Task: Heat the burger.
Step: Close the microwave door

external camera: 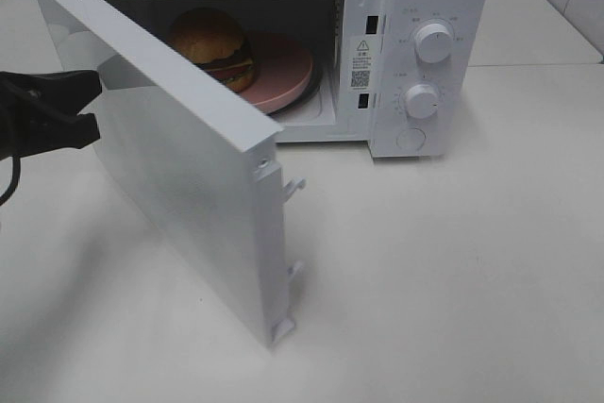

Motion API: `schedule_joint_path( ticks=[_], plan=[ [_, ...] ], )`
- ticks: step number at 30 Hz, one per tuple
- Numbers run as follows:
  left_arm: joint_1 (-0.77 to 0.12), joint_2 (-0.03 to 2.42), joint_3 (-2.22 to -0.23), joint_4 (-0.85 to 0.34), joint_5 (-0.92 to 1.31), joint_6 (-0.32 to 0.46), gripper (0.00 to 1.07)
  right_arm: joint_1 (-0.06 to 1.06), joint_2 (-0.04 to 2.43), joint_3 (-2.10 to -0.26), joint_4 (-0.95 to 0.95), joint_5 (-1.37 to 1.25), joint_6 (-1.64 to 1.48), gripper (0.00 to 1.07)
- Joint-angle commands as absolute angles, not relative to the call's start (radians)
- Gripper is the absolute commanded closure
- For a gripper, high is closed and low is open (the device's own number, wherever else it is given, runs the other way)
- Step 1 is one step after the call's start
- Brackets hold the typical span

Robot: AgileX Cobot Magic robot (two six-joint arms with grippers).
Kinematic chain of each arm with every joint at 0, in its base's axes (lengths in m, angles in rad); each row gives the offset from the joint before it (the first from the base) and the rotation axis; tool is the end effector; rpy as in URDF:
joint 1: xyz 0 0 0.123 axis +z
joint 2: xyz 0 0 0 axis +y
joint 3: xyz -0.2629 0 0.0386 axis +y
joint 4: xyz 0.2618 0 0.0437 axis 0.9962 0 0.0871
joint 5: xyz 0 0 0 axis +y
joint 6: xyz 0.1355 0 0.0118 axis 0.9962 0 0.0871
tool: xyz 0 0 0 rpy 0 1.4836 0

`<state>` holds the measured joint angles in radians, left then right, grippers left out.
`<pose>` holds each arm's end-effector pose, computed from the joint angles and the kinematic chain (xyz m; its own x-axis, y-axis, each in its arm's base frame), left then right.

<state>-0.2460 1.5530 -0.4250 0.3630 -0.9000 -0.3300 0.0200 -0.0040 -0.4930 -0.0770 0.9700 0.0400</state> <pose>0.2956 -0.1132 0.1461 -0.2159 -0.0428 -0.9755 0.4808 0.8649 -0.1444 0.0722 -0.0072 0.2728 -0.3751 -0.0111 -0.9269 0.0375 0.9989 -0.0271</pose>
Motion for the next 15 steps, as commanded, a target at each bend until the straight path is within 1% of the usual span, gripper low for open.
schedule_joint_path(
  ticks=[1,2,4,7,8,9,10,11,12,15],
  plan=[
    [-0.290,1.568,-0.461,0.327,-0.910,-0.327,1.07,0.013,-0.034,-0.490,-0.074,0.961,0.030,0.32],
    [-0.290,1.568,-0.461,0.327,-0.910,-0.327,1.07,0.013,-0.034,-0.490,-0.074,0.961,0.030,0.32],
    [-0.331,1.599,-0.502,0.277,-0.906,-0.327,1.07,0.013,-0.034,-0.490,-0.074,0.961,0.030,0.32],
    [-0.340,1.606,-0.510,0.266,-0.902,-0.327,1.07,0.013,-0.034,-0.490,-0.074,0.961,0.030,0.32],
    [-0.363,1.621,-0.533,0.236,-0.899,-0.320,1.07,0.013,-0.034,-0.490,-0.074,0.961,0.030,0.32],
    [-0.393,1.634,-0.556,0.191,-0.883,-0.289,1.07,0.013,-0.034,-0.490,-0.074,0.961,0.030,0.32],
    [-0.393,1.634,-0.556,0.191,-0.883,-0.289,1.07,0.013,-0.034,-0.490,-0.074,0.961,0.030,0.32],
    [-0.406,1.640,-0.567,0.165,-0.875,-0.267,1.07,0.013,-0.034,-0.490,-0.074,0.961,0.030,0.32],
    [-0.436,1.655,-0.586,0.119,-0.870,-0.221,1.07,0.013,-0.034,-0.490,-0.074,0.961,0.030,0.32],
    [-0.453,1.662,-0.597,0.096,-0.869,-0.198,1.07,0.013,-0.034,-0.490,-0.074,0.961,0.030,0.32]
  ],
)
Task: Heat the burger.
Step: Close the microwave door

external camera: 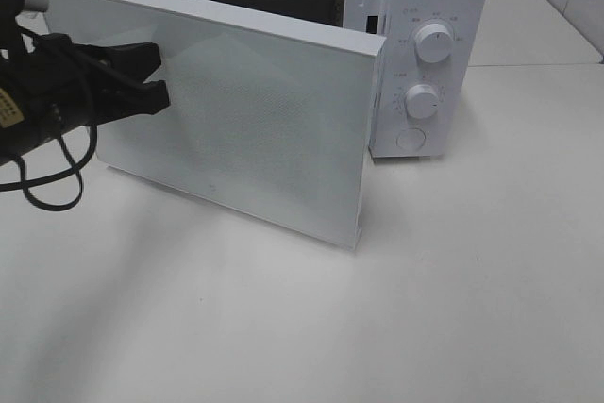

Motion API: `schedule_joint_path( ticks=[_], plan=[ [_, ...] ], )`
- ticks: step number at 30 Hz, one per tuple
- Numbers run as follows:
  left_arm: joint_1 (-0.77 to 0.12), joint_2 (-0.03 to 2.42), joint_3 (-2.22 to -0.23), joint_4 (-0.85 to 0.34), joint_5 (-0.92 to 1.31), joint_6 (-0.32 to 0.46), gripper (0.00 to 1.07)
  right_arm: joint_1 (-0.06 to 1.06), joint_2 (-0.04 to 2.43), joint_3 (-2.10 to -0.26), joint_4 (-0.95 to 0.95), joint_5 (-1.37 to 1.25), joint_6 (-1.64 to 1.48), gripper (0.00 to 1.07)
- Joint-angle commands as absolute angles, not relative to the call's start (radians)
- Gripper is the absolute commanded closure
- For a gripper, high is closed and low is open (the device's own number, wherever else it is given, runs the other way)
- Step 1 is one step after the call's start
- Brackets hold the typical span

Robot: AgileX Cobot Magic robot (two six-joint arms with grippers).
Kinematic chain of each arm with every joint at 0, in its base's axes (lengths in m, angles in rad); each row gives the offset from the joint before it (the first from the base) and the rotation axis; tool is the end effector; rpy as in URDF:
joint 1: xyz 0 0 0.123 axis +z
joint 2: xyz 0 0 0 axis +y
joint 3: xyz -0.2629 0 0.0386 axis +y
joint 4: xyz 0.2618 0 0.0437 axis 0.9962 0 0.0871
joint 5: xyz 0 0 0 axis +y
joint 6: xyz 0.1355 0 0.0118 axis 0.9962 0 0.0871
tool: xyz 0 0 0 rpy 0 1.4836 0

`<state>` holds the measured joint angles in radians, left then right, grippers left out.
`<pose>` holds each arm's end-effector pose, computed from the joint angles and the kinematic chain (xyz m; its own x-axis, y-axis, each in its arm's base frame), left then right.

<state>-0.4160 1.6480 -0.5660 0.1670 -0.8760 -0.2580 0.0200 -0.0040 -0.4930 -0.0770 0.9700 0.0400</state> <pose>0.3169 -0.1590 0.1546 -0.1908 -0.0782 -0.9785 0.4936 0.8540 -0.1646 0.0722 -0.0072 0.2728 -0.3751 -0.0111 -0.9269 0.0375 0.9989 -0.0271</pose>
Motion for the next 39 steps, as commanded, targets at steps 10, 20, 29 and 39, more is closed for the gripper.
schedule_joint_path(
  ticks=[10,20,29,39],
  plan=[
    [-0.582,1.784,-0.752,-0.077,-0.818,-0.103,1.07,0.013,-0.034,-0.490,-0.074,0.961,0.030,0.32],
    [-0.634,1.857,-0.877,-0.136,-0.741,-0.048,1.07,0.013,-0.034,-0.490,-0.074,0.961,0.030,0.32],
    [-0.653,1.929,-1.017,-0.203,-0.692,-0.030,1.07,0.013,-0.034,-0.490,-0.074,0.961,0.030,0.32],
    [-0.665,1.992,-1.134,-0.206,-0.634,-0.009,1.07,0.013,-0.034,-0.490,-0.074,0.961,0.030,0.32]
  ],
)
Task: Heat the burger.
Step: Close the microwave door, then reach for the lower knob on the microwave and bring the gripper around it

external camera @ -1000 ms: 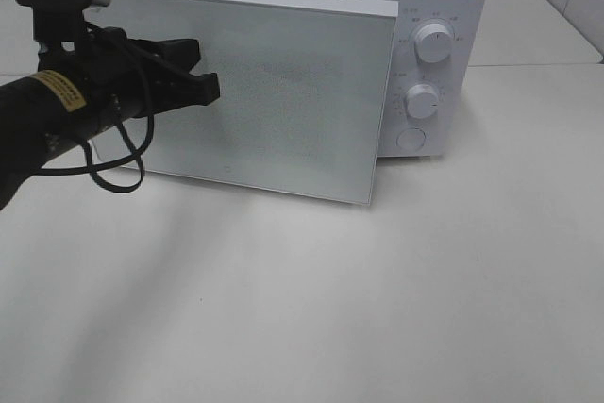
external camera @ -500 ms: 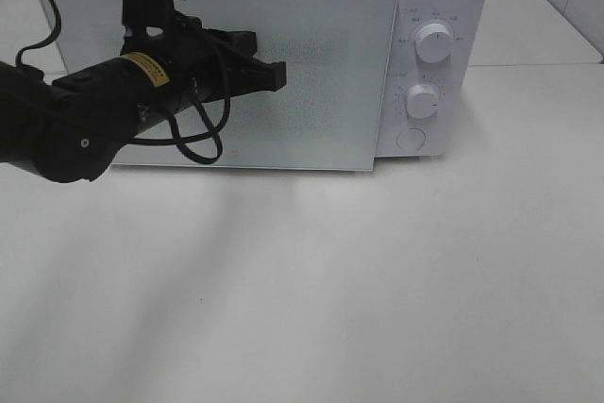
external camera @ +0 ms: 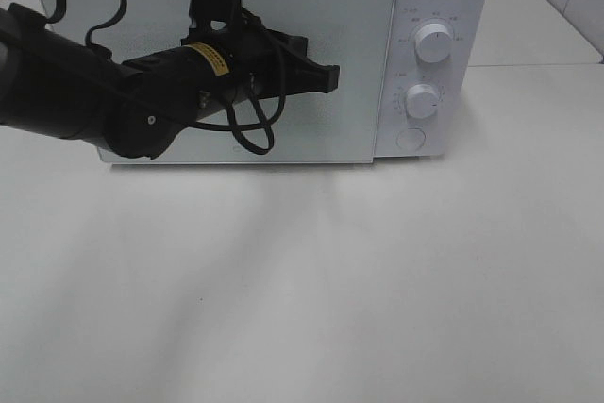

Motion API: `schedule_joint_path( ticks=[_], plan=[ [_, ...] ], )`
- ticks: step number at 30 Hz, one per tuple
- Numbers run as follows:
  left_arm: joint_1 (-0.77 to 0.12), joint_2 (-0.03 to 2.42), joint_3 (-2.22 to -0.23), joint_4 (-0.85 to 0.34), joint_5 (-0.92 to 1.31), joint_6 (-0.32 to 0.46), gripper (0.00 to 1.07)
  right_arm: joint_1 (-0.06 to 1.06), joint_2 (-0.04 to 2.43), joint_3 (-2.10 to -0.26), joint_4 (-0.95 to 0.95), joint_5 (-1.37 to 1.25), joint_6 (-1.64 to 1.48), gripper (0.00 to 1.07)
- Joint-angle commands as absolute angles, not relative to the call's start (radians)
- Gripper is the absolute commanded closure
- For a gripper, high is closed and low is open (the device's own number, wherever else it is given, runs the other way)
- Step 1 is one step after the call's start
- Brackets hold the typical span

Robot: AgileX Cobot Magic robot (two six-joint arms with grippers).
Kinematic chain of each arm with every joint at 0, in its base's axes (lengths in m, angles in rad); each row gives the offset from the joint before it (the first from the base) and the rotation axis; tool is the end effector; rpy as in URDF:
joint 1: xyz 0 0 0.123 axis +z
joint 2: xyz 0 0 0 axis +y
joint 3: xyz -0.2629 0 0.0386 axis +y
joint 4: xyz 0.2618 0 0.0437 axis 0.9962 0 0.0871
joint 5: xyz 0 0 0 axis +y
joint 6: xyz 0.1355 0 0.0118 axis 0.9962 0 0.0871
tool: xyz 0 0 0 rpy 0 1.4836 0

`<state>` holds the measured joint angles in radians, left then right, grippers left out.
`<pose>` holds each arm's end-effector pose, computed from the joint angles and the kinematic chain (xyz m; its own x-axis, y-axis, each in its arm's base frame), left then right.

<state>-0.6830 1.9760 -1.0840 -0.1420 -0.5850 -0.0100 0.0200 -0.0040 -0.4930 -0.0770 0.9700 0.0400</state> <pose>0.3710 -0.2882 0.1428 -0.2443 0.0339 -0.9691 0.5432 0.8326 -0.1078 0.0722 -0.0072 0.2728 -0.3751 -0.0111 -0.9269 0.0375 0.9989 -0.0271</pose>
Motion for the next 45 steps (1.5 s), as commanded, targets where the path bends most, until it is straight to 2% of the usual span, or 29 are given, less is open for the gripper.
schedule_joint_path(
  ticks=[1,18,26,27,28,29,30,31,32,33,34,35,39,42,45],
  plan=[
    [-0.665,1.992,-1.134,-0.206,-0.634,-0.009,1.07,0.013,-0.034,-0.490,-0.074,0.961,0.030,0.32],
    [-0.661,2.047,-1.213,-0.239,-0.615,0.009,1.07,0.013,-0.034,-0.490,-0.074,0.961,0.030,0.32],
    [-0.724,1.995,-1.213,-0.232,-0.491,0.010,1.06,0.013,-0.034,-0.490,-0.074,0.961,0.030,0.32],
    [-0.737,1.981,-1.213,-0.234,-0.449,0.010,1.01,0.013,-0.034,-0.490,-0.074,0.961,0.030,0.32],
    [-0.751,1.970,-1.213,-0.234,-0.406,0.010,0.88,0.013,-0.034,-0.490,-0.074,0.961,0.030,0.32],
    [-0.751,1.970,-1.213,-0.234,-0.406,0.010,0.88,0.013,-0.034,-0.490,-0.074,0.961,0.030,0.32],
    [-0.754,1.964,-1.213,-0.234,-0.379,0.010,0.80,0.013,-0.034,-0.490,-0.074,0.961,0.030,0.32],
    [-0.754,1.964,-1.213,-0.234,-0.379,0.010,0.80,0.013,-0.034,-0.490,-0.074,0.961,0.030,0.32],
    [-0.763,1.950,-1.213,-0.234,-0.320,0.010,0.48,0.013,-0.034,-0.490,-0.074,0.961,0.030,0.32],
    [-0.763,1.940,-1.213,-0.233,-0.288,0.010,0.36,0.013,-0.034,-0.490,-0.074,0.961,0.030,0.32],
    [-0.763,1.940,-1.213,-0.233,-0.288,0.010,0.36,0.013,-0.034,-0.490,-0.074,0.961,0.030,0.32],
    [-0.771,1.920,-1.213,-0.226,-0.183,0.010,0.04,0.013,-0.034,-0.490,-0.074,0.961,0.030,0.32],
    [-0.776,1.869,-1.213,-0.213,0.071,0.010,0.08,0.013,-0.034,-0.490,-0.074,0.961,0.030,0.32],
    [-0.775,1.857,-1.213,-0.213,0.118,0.008,0.08,0.013,-0.034,-0.490,-0.074,0.961,0.030,0.32],
    [-0.775,1.799,-1.213,-0.213,0.363,0.005,0.08,0.013,-0.034,-0.490,-0.074,0.961,0.030,0.32]
  ],
)
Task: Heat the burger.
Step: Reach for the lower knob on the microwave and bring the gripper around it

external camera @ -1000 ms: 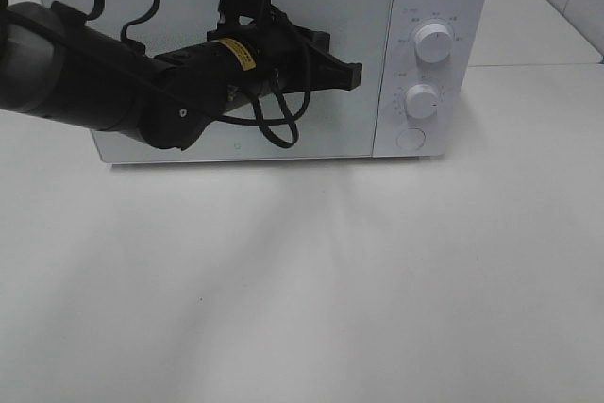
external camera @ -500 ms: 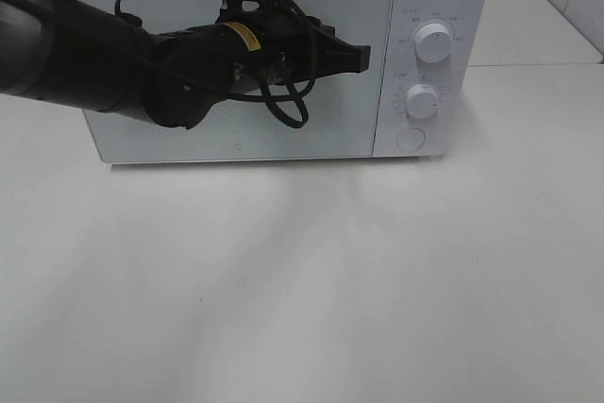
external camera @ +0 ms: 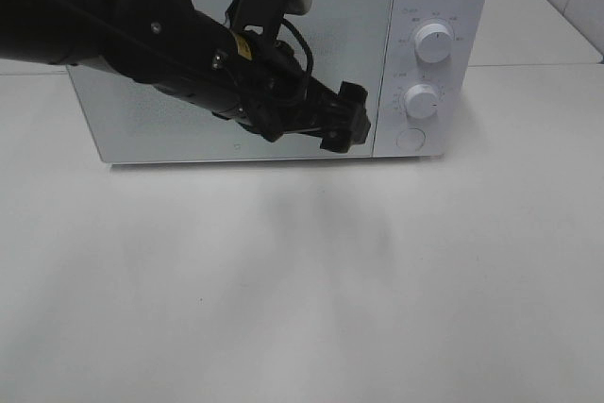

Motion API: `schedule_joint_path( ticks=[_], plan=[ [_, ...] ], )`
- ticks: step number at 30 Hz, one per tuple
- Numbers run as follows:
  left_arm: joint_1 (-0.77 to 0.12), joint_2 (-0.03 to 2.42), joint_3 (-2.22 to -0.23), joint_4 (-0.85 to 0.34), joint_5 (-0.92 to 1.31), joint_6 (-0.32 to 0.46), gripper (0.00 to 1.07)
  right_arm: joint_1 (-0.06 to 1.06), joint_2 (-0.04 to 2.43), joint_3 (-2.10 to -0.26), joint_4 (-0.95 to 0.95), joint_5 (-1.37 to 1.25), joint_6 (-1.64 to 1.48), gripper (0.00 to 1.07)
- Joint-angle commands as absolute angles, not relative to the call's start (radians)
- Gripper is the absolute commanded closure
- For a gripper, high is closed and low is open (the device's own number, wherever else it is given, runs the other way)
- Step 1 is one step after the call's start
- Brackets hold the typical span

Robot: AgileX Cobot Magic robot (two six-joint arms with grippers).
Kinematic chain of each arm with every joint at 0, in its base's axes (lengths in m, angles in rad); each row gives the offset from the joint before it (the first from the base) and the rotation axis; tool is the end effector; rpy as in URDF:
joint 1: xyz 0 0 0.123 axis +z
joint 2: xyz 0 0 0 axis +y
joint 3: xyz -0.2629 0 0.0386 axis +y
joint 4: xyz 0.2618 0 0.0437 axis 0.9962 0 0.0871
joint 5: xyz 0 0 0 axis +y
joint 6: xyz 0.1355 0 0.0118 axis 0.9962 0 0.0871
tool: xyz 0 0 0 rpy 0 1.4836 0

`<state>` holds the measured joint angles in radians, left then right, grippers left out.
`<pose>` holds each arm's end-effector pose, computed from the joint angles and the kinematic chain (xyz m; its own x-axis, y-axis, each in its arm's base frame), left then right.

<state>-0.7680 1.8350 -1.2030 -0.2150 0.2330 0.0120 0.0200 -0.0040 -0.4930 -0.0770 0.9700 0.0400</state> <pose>0.3120 -0.3106 0.1524 -0.6334 0.3394 -0.6954 0.6068 0.7755 -0.1741 0.0722 -0.0072 0.2728 -0.3751 -0.0111 -0.9269 0.0375 0.9989 -0.0271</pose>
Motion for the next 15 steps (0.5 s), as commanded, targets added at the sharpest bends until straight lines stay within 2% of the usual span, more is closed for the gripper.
schedule_joint_path(
  ticks=[1,3,5,8,15],
  plan=[
    [-0.775,1.799,-1.213,-0.213,0.363,0.005,0.08,0.013,-0.034,-0.490,-0.074,0.961,0.030,0.32],
    [-0.775,1.786,-1.213,-0.213,0.408,0.005,0.08,0.013,-0.034,-0.490,-0.074,0.961,0.030,0.32],
    [-0.775,1.742,-1.213,-0.212,0.578,0.007,0.08,0.013,-0.034,-0.490,-0.074,0.961,0.030,0.32],
    [-0.775,1.711,-1.213,-0.193,0.692,0.026,0.08,0.013,-0.034,-0.490,-0.074,0.961,0.030,0.32],
    [-0.750,1.645,-1.213,-0.172,0.828,0.032,0.09,0.013,-0.034,-0.490,-0.074,0.961,0.030,0.32]
  ],
)
